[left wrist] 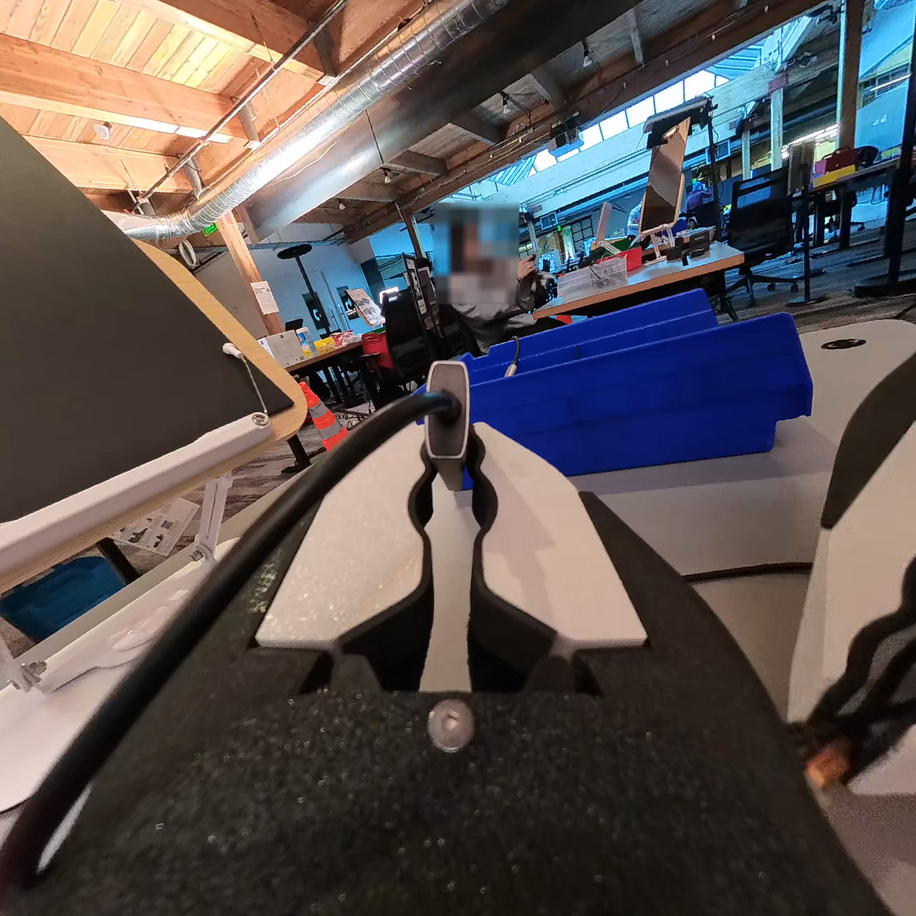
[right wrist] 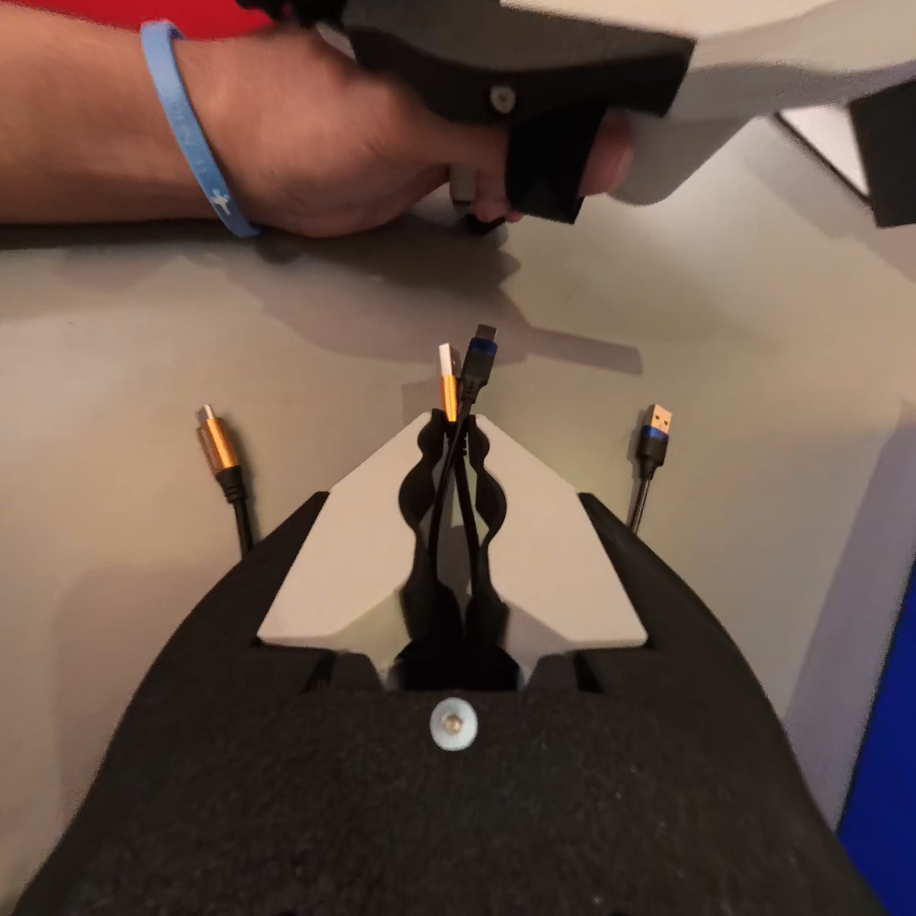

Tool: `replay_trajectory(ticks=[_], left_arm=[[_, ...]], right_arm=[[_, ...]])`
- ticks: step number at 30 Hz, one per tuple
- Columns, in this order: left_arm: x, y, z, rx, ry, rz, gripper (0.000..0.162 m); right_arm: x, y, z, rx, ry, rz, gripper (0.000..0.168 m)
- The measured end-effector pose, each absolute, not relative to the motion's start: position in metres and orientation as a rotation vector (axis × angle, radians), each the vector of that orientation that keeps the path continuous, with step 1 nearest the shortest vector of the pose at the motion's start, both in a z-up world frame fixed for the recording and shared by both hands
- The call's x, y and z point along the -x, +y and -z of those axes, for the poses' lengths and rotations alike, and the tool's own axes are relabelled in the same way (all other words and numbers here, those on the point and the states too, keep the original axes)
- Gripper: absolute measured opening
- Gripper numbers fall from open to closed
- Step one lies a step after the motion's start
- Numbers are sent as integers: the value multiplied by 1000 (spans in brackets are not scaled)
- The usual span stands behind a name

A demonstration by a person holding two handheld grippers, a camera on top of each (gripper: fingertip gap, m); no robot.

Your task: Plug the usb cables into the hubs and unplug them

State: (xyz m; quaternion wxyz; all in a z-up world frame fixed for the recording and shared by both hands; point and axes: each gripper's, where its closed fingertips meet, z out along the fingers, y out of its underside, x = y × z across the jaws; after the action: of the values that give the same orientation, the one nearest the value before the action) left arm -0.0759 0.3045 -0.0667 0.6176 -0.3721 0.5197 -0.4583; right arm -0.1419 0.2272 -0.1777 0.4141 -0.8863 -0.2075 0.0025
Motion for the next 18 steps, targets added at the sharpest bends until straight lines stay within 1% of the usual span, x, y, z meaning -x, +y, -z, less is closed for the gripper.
replay_trajectory(ticks=[3,12,13,15,18], left_arm=[[75,303,68,850,1211,1044,10],[74,302,69,847,1219,1036,10],[74,302,69,847,1220,1036,10],[74,302,69,846,1222,1035,10],[74,301,69,846,1222,1035,10]], right_arm=[[142,224,173,2212,-496,-79,7],[156,205,193,2270,-633,-198,8],[159,203,194,2266,-658,-208,10],[158,205,193,2265,-659,-197,19],[159,208,188,2255,-635,-228,21]])
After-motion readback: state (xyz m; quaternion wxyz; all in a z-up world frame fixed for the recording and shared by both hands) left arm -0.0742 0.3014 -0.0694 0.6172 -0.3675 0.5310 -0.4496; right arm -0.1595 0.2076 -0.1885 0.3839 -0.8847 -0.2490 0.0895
